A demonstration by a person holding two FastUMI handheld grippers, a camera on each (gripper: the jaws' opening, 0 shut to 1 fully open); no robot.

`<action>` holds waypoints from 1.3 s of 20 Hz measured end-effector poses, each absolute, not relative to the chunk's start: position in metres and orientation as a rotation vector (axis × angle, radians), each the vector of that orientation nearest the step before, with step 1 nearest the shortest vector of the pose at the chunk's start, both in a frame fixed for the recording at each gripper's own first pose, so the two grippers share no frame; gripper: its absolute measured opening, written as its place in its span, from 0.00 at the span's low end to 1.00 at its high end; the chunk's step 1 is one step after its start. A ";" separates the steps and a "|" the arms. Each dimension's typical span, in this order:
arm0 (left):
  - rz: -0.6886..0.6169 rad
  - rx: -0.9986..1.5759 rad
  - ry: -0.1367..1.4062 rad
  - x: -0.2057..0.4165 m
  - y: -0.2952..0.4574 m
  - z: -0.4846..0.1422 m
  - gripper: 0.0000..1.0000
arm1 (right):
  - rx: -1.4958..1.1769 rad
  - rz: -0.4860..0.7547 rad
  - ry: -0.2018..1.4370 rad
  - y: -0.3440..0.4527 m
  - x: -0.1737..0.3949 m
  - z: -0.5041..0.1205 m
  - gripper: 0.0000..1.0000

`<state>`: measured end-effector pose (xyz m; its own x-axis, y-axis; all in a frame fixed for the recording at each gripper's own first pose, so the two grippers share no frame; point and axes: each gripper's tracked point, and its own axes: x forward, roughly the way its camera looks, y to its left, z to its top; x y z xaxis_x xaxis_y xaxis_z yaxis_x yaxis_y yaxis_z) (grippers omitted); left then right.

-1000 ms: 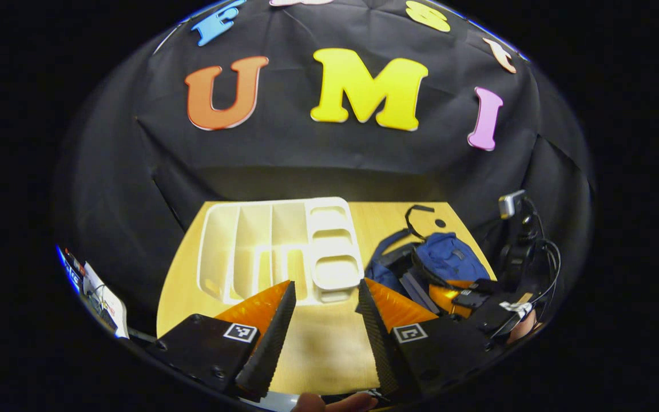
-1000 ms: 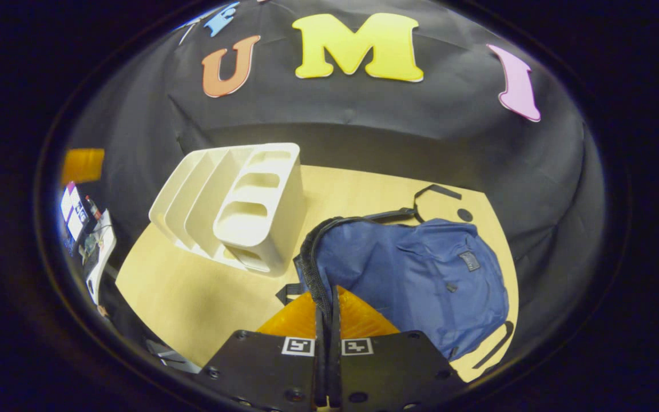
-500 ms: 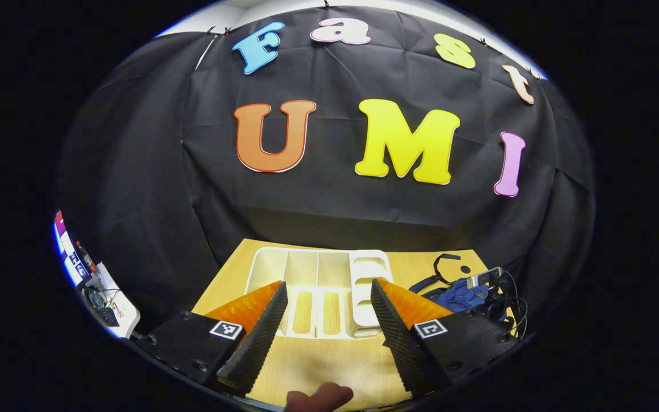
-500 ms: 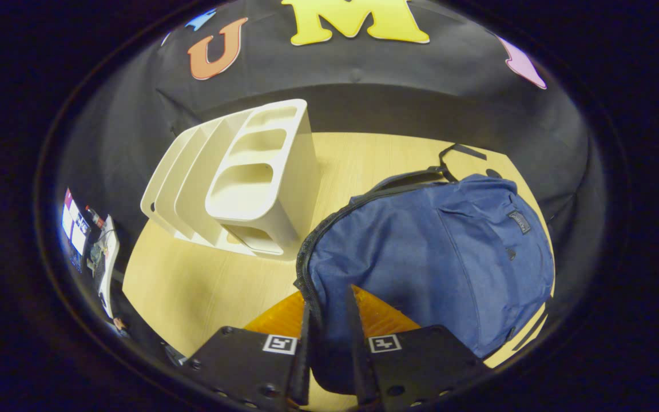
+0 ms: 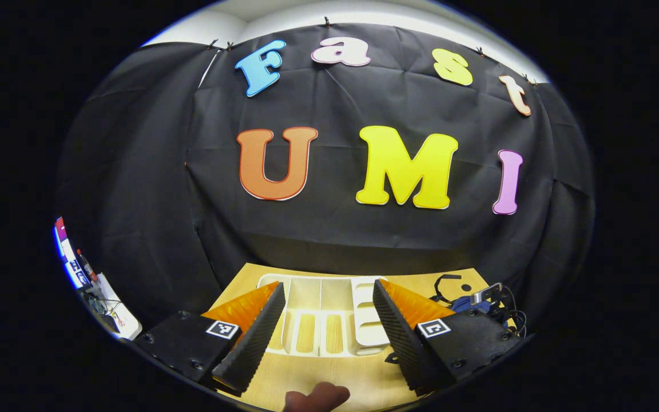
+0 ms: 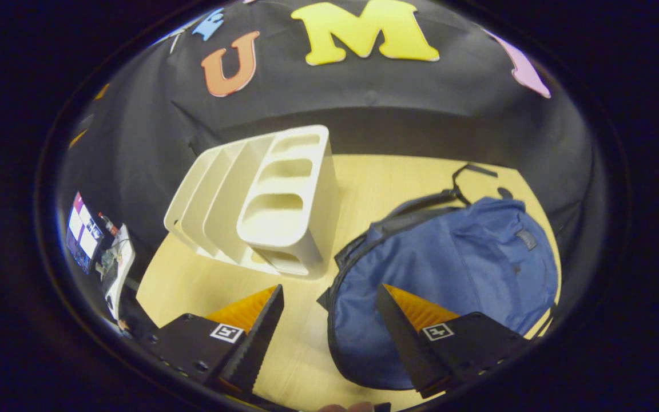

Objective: Open the schoolbag, grab two books from the bookshelf and put them into the schoolbag.

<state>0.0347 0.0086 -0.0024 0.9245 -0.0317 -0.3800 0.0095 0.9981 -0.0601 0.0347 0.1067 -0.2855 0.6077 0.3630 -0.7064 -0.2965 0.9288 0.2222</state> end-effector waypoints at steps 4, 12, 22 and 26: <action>-0.017 -0.018 0.324 0.049 0.009 0.015 0.97 | 0.077 0.336 0.611 0.090 0.055 -0.197 0.97; -0.072 -0.020 0.225 0.065 -0.024 0.048 0.97 | 0.019 0.141 0.167 0.023 0.076 -0.028 0.93; -0.099 -0.008 0.158 0.049 -0.063 0.066 0.99 | 0.029 0.027 -0.027 -0.011 0.051 0.055 0.95; -0.074 -0.009 0.133 0.043 -0.062 0.072 1.00 | 0.039 0.033 -0.028 -0.009 0.051 0.055 0.94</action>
